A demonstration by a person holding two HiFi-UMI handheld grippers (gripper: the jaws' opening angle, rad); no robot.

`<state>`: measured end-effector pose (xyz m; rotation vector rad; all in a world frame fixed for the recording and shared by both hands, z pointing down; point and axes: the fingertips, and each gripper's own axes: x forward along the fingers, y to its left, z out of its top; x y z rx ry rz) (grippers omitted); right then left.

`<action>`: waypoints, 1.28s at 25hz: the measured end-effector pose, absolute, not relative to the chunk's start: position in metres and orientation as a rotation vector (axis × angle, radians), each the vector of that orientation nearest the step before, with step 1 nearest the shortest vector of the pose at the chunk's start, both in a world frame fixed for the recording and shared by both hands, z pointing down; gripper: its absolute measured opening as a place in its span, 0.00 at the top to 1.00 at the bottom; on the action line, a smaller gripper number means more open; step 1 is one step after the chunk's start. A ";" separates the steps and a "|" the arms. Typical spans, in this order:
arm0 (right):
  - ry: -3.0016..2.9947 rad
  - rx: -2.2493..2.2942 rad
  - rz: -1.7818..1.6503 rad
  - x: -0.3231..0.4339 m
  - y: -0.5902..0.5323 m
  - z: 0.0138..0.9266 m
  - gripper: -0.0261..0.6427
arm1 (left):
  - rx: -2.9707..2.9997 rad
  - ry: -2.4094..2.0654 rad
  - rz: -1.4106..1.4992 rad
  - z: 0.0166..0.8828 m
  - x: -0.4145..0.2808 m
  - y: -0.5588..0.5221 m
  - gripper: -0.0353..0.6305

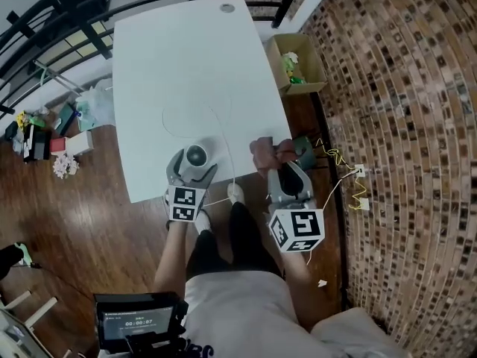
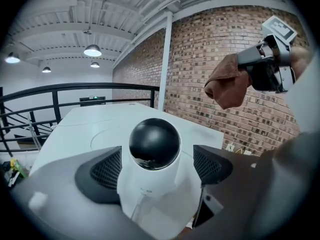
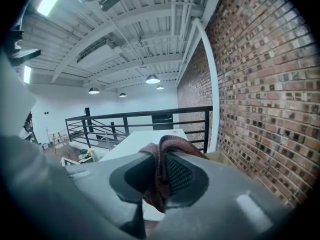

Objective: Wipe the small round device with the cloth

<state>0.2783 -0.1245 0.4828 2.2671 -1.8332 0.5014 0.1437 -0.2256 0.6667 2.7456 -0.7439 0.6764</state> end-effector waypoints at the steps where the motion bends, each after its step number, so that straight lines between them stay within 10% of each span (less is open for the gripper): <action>1: -1.832 2.272 0.502 0.281 -0.124 0.483 0.91 | 2.743 -0.738 0.698 0.672 0.147 -0.227 0.24; 18: -2.004 2.185 0.506 0.277 -0.135 0.472 0.91 | 2.671 -0.721 0.980 0.720 0.158 -0.231 0.35; 32: -2.810 1.042 0.826 0.186 -0.214 0.411 0.91 | 3.252 -0.073 0.891 0.503 0.158 -0.137 0.35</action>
